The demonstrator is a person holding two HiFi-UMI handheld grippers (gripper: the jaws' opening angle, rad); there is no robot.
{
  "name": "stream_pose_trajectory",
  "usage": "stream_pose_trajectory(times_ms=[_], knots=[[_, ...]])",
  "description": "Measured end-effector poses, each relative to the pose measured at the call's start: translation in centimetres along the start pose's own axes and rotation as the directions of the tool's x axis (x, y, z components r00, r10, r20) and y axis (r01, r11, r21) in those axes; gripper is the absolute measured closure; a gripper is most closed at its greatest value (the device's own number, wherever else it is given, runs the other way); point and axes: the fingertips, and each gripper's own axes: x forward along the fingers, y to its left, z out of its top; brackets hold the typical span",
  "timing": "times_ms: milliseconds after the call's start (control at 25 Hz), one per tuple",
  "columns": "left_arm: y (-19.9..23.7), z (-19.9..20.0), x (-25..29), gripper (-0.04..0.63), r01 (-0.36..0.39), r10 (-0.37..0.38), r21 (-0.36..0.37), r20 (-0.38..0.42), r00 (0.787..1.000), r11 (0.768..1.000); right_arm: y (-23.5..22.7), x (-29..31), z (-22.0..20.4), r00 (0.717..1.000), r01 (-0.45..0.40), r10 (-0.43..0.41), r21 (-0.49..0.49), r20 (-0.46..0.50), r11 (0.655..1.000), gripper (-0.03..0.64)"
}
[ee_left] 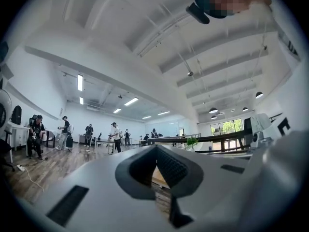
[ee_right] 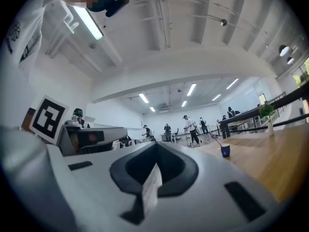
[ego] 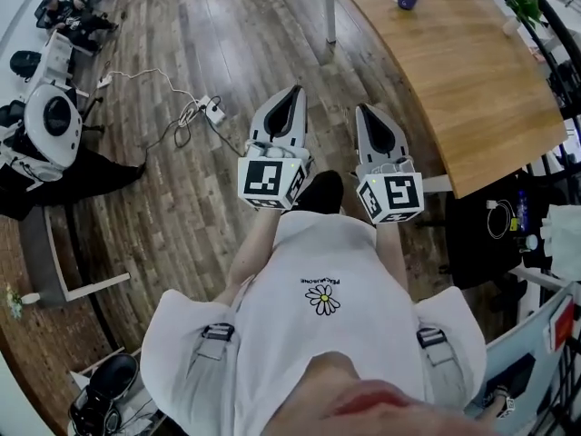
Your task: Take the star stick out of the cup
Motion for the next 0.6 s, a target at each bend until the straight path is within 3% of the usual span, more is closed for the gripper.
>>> stream_pose_trajectory(times_ms=[120,240,440,600], knots=[[1.2,-0.3,1.6,0.58,0.007,-0.005,-0.091,0.021,1.0,0.996,0.2,0.5,0.0,0.999,-0.052,0.051,-0.052,-0.006,0.997,0.607],[1.3,0.7,4.7,0.58,0.081,-0.051,-0.237,0.131,0.99,0.968,-2.3,1.6,-0.1,0.999,-0.039,0.037,-0.09,-0.026,0.995,0.607],[2.3,0.1,12.0,0.58,0.145,-0.098,-0.295,0.17,0.981,0.944,-7.6,5.3,-0.3,0.998,0.061,-0.061,-0.029,-0.03,0.998,0.607],[5.3,-1.2,18.4,0.58,0.203,-0.127,-0.381,0.217,0.968,0.902,-12.0,10.0,-1.0,0.983,0.178,-0.183,-0.117,-0.031,0.977,0.607]])
